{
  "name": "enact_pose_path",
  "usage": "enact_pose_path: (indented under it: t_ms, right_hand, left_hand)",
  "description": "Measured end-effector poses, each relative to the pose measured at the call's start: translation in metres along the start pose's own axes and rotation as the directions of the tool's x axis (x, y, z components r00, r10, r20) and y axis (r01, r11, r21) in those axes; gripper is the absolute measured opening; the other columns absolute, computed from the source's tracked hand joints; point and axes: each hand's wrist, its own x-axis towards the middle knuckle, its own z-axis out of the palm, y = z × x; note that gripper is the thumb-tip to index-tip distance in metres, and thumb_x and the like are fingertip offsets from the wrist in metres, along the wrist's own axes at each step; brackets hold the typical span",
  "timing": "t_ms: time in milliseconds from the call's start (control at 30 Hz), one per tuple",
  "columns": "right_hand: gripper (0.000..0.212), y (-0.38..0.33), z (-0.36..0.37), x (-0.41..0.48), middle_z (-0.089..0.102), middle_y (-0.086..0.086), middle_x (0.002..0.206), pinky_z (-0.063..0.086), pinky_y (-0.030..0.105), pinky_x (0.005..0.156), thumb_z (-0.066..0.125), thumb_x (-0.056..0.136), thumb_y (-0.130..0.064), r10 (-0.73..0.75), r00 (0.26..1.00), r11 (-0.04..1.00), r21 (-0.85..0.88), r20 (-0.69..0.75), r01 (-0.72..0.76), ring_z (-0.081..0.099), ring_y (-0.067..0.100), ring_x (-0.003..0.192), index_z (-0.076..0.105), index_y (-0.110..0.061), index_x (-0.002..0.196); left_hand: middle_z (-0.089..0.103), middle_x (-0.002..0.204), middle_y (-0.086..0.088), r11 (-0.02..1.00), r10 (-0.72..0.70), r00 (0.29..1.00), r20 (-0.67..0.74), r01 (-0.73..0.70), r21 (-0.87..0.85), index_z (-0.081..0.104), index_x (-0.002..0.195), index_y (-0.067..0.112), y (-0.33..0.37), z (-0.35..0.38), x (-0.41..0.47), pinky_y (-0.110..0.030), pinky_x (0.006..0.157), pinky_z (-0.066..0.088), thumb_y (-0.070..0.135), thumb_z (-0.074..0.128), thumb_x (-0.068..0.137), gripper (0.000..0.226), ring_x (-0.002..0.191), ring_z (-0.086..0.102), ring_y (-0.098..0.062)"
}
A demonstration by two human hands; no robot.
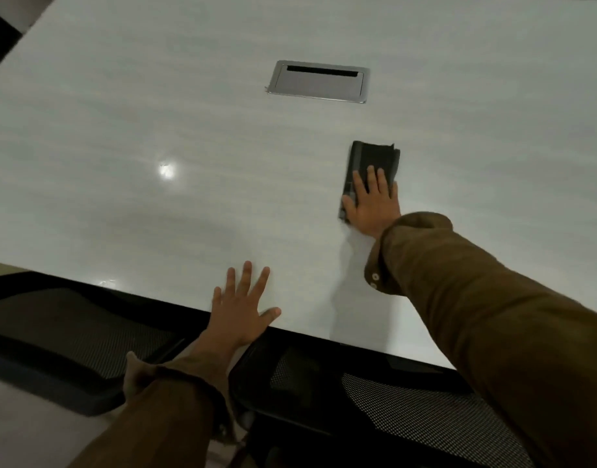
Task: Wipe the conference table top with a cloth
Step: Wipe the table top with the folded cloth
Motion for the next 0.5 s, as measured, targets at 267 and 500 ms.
enact_pose_path:
  t_ms: [267, 500]
  right_hand:
    - [0.074, -0.053, 0.036, -0.109, 0.015, 0.014, 0.165, 0.009, 0.054, 0.123, 0.013, 0.097, -0.059, -0.348, 0.937, 0.937, 0.056, 0.028, 0.346, 0.006, 0.030, 0.153, 0.024, -0.018, 0.158]
    - [0.062, 0.063, 0.041, -0.217, 0.022, 0.004, 0.164, 0.014, 0.042, 0.124, 0.034, 0.101, -0.057, -0.603, 0.798, 0.792, -0.104, 0.018, 0.601, 0.014, 0.021, 0.153, 0.030, -0.028, 0.156]
  left_hand:
    - [-0.033, 0.158, 0.001, 0.999, -0.040, 0.997, 0.070, 0.043, -0.033, -0.023, 0.150, 0.038, 0.009, -0.014, -0.003, -0.057, 0.118, 0.003, 0.065, 0.036, 0.095, 0.085, 0.148, -0.022, -0.033]
    - [-0.018, 0.163, -0.008, 0.997, -0.053, 0.998, -0.041, 0.050, -0.050, -0.009, 0.157, 0.024, 0.037, -0.008, -0.021, -0.053, 0.120, 0.011, 0.049, 0.038, 0.101, 0.077, 0.150, -0.010, -0.037]
